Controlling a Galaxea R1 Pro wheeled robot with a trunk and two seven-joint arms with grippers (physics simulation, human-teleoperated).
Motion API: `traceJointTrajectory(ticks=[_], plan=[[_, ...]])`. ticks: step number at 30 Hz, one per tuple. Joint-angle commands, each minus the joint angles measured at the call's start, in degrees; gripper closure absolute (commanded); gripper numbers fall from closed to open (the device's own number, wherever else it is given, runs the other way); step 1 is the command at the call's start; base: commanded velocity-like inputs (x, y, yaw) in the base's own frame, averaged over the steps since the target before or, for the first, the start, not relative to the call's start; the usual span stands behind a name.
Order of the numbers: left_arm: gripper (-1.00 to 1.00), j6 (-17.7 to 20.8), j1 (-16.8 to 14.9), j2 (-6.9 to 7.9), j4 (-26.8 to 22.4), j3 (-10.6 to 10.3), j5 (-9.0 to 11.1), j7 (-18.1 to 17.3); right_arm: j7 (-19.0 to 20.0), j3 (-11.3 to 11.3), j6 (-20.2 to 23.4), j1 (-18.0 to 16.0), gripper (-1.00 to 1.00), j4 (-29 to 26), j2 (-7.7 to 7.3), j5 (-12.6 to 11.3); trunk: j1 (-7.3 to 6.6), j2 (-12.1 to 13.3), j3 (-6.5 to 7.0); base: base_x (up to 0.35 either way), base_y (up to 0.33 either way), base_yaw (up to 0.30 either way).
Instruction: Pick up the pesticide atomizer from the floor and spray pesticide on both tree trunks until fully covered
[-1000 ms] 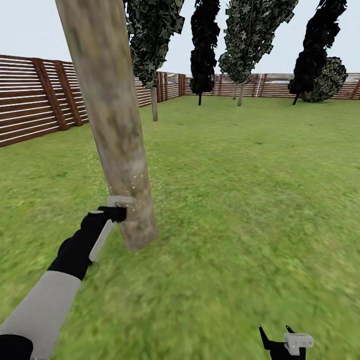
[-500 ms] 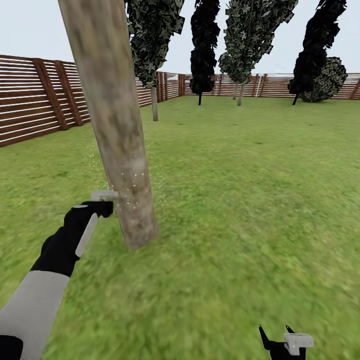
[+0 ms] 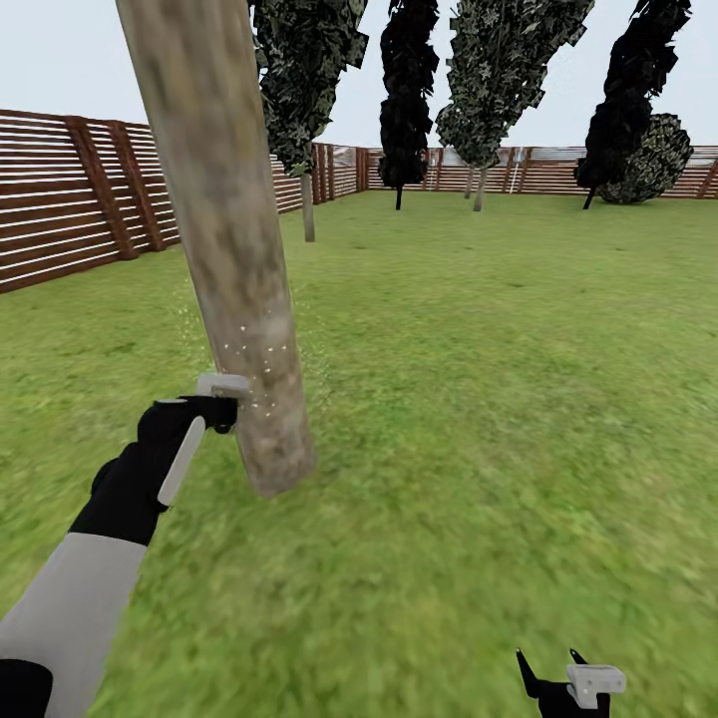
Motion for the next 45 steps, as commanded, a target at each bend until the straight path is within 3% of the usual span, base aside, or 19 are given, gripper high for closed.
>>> traceJointTrajectory(ticks=[1,2,3,4,6,10,13,14,16,18,21,28,33,35,36,38,39,41,45], plan=[[1.00,-0.01,-0.03,0.36,0.01,0.34,0.34,-0.02,0.00,0.00,0.02,0.00,-1.00,0.02,0.00,-0.02,0.00,0.00,0.00,0.000,0.000,0.000],[1.00,0.78,-0.06,0.25,-0.41,1.11,0.52,-0.02,0.00,0.00,0.02,0.00,-1.00,0.04,0.00,-0.01,0.00,0.00,0.00,0.000,0.000,0.000],[1.00,3.10,-0.07,-0.61,-2.85,0.97,0.75,-0.05,0.00,0.00,0.03,0.00,-1.00,0.02,0.00,-0.01,0.00,0.00,0.00,0.000,0.000,0.000],[1.00,4.58,-0.52,-2.75,-4.81,0.91,0.69,-0.03,0.00,0.00,0.02,0.00,-1.00,0.04,0.00,0.00,0.00,0.00,0.00,0.000,0.000,0.000],[1.00,4.98,-0.97,-3.83,-5.45,-0.04,0.62,-0.02,0.00,0.00,0.03,0.00,-1.00,0.04,0.00,0.00,0.00,0.00,0.00,0.000,0.000,0.000],[1.00,6.95,-1.12,-2.32,-5.78,0.22,0.42,-0.02,0.00,0.00,0.02,0.00,-1.00,0.05,0.00,0.00,0.00,0.00,0.00,0.000,0.000,0.000],[1.00,7.10,-1.12,1.88,-5.79,3.15,0.89,-0.15,0.00,0.02,0.04,0.00,-1.00,0.05,0.01,0.00,0.00,0.00,0.00,0.000,0.000,0.000],[1.00,7.11,-1.12,2.28,-5.79,3.54,1.03,-0.13,0.00,0.01,0.04,0.00,-1.00,0.05,0.02,0.00,0.00,0.00,0.00,0.000,0.000,0.000],[1.00,7.05,-1.16,1.76,-5.88,3.27,1.10,-0.17,0.00,0.00,0.04,0.00,-1.00,0.05,0.01,0.00,0.00,0.00,0.00,0.000,0.000,0.000],[1.00,7.03,-1.28,-0.48,-6.64,3.02,1.09,-0.11,0.00,0.01,0.04,0.00,-1.00,0.05,0.00,0.00,0.00,0.00,0.00,0.000,0.000,0.000],[1.00,7.09,-2.09,-1.54,-7.01,2.67,0.79,-0.11,0.00,0.00,0.04,0.00,-1.00,0.05,0.02,0.00,0.00,0.00,0.00,0.000,0.000,0.000],[1.00,6.30,-1.54,2.77,-6.54,2.74,-0.52,0.44,0.00,0.07,0.04,0.00,-1.00,0.05,0.08,0.00,0.00,0.00,0.00,0.000,0.000,0.000],[1.00,2.49,1.27,1.36,0.76,2.42,-1.52,0.66,0.00,0.02,0.04,0.00,-1.00,0.05,0.09,0.00,0.00,0.00,0.00,0.000,0.000,0.000],[1.00,-4.44,3.29,1.21,5.53,2.32,-1.56,0.72,0.00,0.00,0.04,0.00,-1.00,0.04,0.01,0.00,0.00,0.00,0.00,0.000,0.000,0.000],[1.00,-5.44,3.54,1.01,6.47,2.27,-1.54,0.79,0.00,0.00,0.04,0.00,-1.00,0.05,0.01,0.00,0.00,0.00,0.00,0.000,0.000,0.000],[1.00,-6.56,3.77,-2.22,9.11,1.18,-1.73,0.69,0.00,0.06,0.04,0.00,-1.00,0.05,0.00,0.00,0.00,0.00,0.00,0.000,0.000,0.000],[1.00,-7.08,3.78,-2.95,9.73,0.06,-1.78,0.72,0.00,0.08,0.04,0.00,-1.00,0.05,0.00,0.00,0.00,0.00,0.00,0.000,0.000,0.000],[1.00,-8.61,3.81,-3.37,10.35,-1.36,-1.67,0.88,0.00,0.08,0.04,0.00,-1.00,0.05,0.00,0.00,0.00,0.00,0.00,0.000,0.000,0.000],[1.00,-9.15,4.70,-3.55,14.56,-1.66,-1.25,1.03,0.00,0.09,0.04,0.00,-1.00,0.05,0.08,0.00,0.00,0.00,0.00,0.000,0.000,0.000]])
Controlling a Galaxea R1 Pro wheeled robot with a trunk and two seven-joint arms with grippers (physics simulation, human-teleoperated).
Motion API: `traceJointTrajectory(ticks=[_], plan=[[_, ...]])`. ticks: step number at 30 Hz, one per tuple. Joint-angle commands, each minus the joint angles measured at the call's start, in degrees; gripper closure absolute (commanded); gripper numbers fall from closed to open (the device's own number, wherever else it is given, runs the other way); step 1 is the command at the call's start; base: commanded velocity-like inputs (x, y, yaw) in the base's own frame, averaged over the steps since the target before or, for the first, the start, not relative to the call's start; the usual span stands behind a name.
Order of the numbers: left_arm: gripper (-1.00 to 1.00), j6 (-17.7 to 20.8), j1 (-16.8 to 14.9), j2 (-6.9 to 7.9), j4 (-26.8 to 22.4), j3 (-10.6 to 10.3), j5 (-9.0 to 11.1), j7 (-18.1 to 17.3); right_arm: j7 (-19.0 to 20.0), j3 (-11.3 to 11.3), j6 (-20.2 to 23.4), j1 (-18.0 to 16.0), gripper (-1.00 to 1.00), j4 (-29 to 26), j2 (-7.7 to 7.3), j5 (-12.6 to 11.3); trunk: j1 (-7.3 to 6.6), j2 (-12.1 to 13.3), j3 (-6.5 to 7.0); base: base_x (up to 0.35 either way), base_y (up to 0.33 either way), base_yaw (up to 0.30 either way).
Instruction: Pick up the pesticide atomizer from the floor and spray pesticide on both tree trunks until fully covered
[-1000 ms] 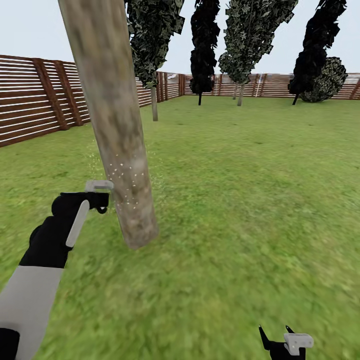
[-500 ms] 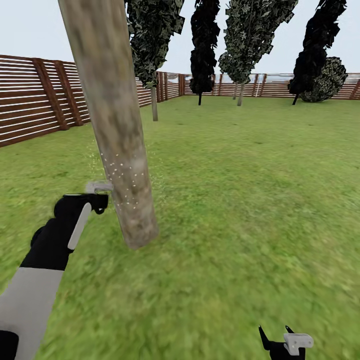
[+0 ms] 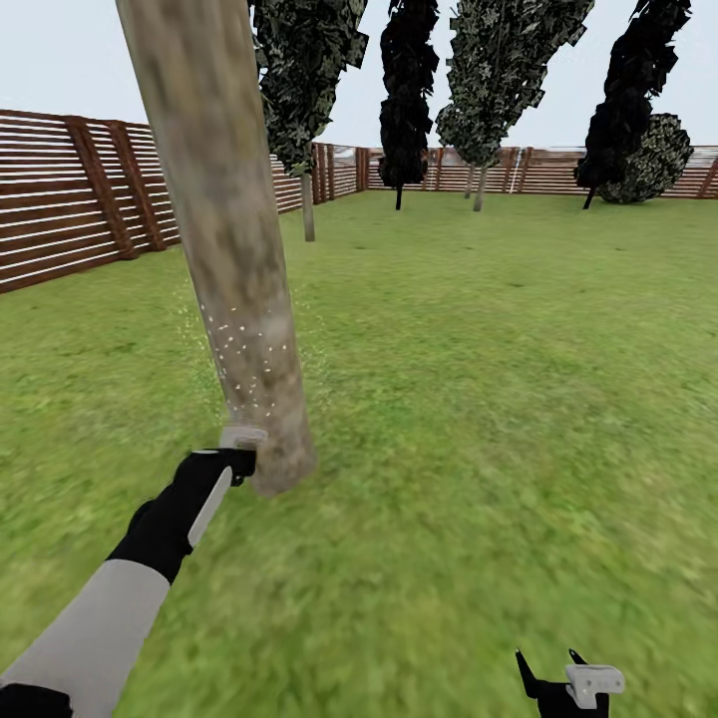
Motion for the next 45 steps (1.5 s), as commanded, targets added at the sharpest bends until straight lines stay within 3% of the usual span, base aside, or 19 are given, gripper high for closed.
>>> traceJointTrajectory(ticks=[1,3,6,7,9,12,20,22,24,34,45], plan=[[1.00,-1.55,0.69,0.00,0.36,0.12,-0.23,0.08,0.00,0.00,0.00,0.00,-1.00,0.00,0.00,0.00,0.00,0.00,0.00,0.000,0.000,0.000],[1.00,-7.19,4.30,0.26,0.63,0.90,-0.30,2.20,0.00,0.00,0.00,0.00,-1.00,0.00,0.00,0.00,0.00,0.00,0.00,0.000,0.000,0.000],[1.00,-8.50,6.22,0.14,1.07,2.03,-0.11,5.92,0.00,0.00,0.00,0.00,-1.00,0.00,0.00,0.00,0.00,0.00,0.00,0.095,-0.106,0.000],[1.00,-8.81,6.95,-0.07,3.34,2.05,0.16,6.61,0.00,0.00,0.00,0.00,-1.00,0.00,0.00,0.00,0.00,0.00,0.00,0.160,-0.224,0.000],[1.00,-10.08,7.20,-0.16,4.38,2.10,1.18,6.54,0.06,0.00,0.00,0.00,-1.00,0.00,0.00,0.00,0.00,0.00,0.00,0.163,-0.231,0.000],[1.00,-15.51,7.27,-0.20,5.89,2.06,2.37,6.68,0.09,-0.02,0.00,0.00,-1.00,0.00,0.00,0.00,0.00,0.00,0.00,0.150,-0.240,0.000],[1.00,-15.82,7.28,-0.04,6.19,2.20,2.16,7.00,0.08,0.00,-0.01,0.00,-1.00,0.00,0.00,0.00,0.00,0.00,0.00,0.049,-0.273,0.138],[1.00,-15.83,7.28,-0.10,6.16,2.11,2.50,10.36,0.06,0.00,0.00,0.00,-1.00,0.00,0.00,0.00,0.00,0.00,0.00,0.136,-0.274,0.276],[1.00,-15.82,7.28,-0.17,6.12,2.04,2.67,11.22,0.04,0.00,0.00,0.00,-1.00,0.00,0.00,0.00,0.00,0.00,0.00,0.140,-0.273,0.123],[1.00,-15.82,7.28,-0.11,6.12,2.11,2.85,11.34,0.06,0.00,0.00,0.00,-1.00,0.00,0.03,0.00,0.00,0.00,0.00,0.107,-0.273,0.014],[1.00,-15.82,7.36,-0.11,6.12,2.11,2.78,11.34,0.07,0.00,-0.03,0.00,-1.00,0.00,0.09,0.00,0.00,0.00,0.00,0.004,-0.273,0.218]])
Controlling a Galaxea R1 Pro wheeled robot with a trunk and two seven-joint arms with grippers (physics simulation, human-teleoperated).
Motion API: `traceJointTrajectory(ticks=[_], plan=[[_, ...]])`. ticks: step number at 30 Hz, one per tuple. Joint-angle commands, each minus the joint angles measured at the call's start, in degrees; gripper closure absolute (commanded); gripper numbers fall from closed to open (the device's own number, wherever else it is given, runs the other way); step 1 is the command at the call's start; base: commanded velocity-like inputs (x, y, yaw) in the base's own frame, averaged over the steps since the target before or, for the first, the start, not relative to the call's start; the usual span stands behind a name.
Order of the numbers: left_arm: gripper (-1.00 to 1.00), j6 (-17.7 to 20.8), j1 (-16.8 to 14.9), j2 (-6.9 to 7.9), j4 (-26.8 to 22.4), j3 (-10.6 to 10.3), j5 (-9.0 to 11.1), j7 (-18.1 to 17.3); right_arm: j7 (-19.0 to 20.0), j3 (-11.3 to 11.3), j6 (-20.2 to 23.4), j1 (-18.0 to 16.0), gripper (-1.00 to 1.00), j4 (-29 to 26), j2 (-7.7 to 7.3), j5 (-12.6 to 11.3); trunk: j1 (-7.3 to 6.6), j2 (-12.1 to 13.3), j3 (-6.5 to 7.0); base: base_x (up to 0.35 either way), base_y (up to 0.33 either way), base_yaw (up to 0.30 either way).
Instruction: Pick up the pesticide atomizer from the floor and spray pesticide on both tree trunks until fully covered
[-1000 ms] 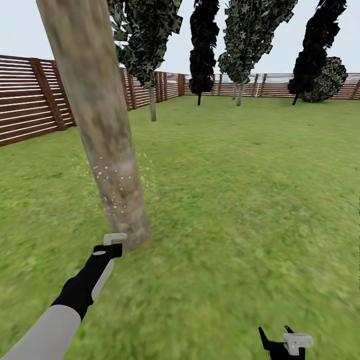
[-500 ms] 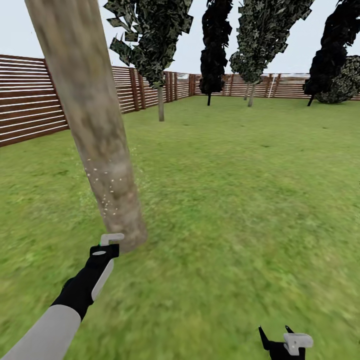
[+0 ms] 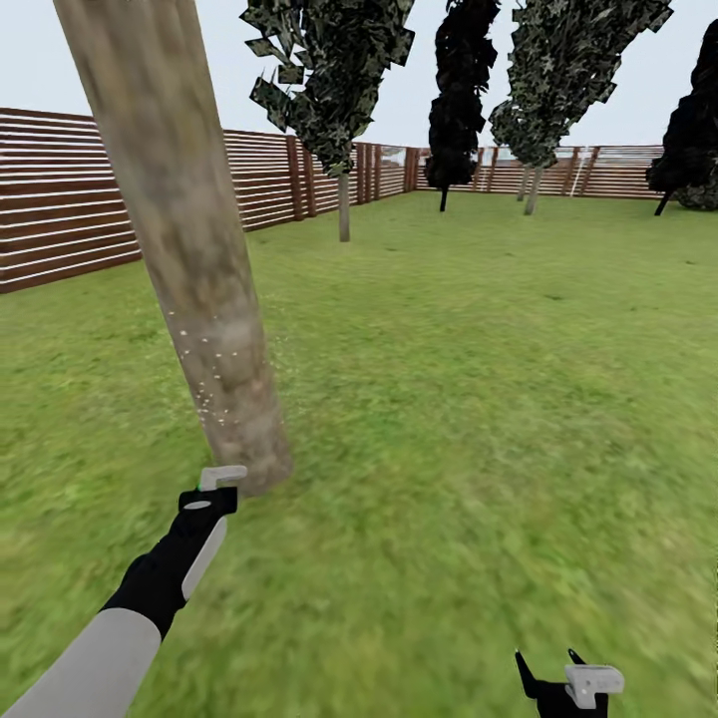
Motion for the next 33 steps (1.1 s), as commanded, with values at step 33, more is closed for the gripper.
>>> traceJointTrajectory(ticks=[33], plan=[[1.00,0.09,-0.02,0.26,0.00,1.14,-0.39,0.00,-0.02,0.00,-0.03,0.00,-1.00,0.00,-0.01,-0.03,0.00,0.00,0.00,0.136,-0.267,0.142]])
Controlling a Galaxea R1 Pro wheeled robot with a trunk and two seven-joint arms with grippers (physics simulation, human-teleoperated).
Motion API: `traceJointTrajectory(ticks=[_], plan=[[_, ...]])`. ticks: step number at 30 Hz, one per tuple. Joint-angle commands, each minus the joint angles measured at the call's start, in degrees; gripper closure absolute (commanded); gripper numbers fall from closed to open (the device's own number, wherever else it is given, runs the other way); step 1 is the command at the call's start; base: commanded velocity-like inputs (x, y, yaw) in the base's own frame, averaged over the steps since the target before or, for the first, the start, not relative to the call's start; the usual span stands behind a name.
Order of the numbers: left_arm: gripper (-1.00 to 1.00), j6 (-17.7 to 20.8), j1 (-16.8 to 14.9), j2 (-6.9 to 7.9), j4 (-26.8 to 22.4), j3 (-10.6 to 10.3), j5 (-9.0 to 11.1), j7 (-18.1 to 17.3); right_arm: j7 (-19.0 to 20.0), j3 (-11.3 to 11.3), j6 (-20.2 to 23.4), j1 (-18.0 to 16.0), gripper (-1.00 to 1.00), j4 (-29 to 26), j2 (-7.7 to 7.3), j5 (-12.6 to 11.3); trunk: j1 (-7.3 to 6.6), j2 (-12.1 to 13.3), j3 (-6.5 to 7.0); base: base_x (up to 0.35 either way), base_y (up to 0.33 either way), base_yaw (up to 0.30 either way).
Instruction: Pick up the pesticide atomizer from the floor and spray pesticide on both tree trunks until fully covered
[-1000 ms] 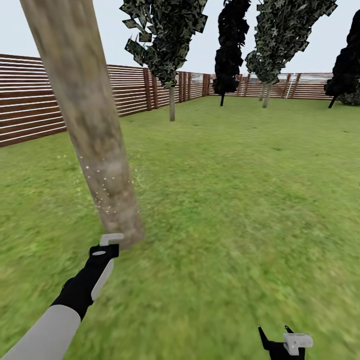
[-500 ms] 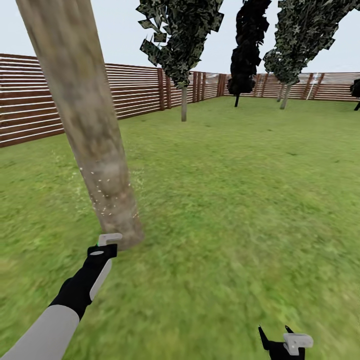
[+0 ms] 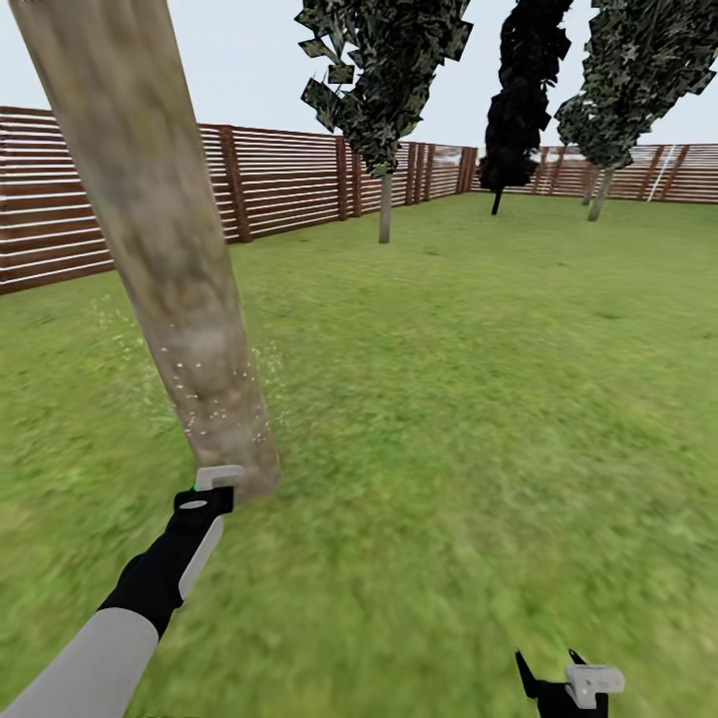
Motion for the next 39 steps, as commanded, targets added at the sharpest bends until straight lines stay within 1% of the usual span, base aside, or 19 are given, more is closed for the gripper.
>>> traceJointTrajectory(ticks=[1,4,12,34,39], plan=[[1.00,0.01,0.00,0.00,0.00,0.00,-0.04,0.01,-0.01,0.00,0.00,0.00,-1.00,0.00,-0.02,0.00,0.00,0.00,0.00,0.113,-0.264,0.277],[1.00,0.01,0.00,0.00,0.00,0.00,-0.06,0.00,0.01,0.00,0.01,0.00,-1.00,0.00,0.00,0.01,0.00,0.00,0.00,0.113,-0.264,0.273],[1.00,0.01,0.01,0.01,0.00,0.13,-0.08,0.00,0.00,0.00,-0.01,0.00,-1.00,0.00,0.00,0.00,0.00,0.00,0.00,0.115,-0.264,0.060],[1.00,0.01,0.02,0.02,0.00,0.17,-0.08,0.02,0.03,0.00,0.04,0.00,-1.00,0.00,-0.02,0.03,0.00,0.00,0.00,0.119,-0.264,0.272],[1.00,0.01,0.02,0.08,0.00,0.17,-0.08,0.05,0.01,0.00,0.00,0.00,-1.00,0.00,-0.02,-0.03,0.00,0.00,0.00,0.119,-0.264,0.072]])
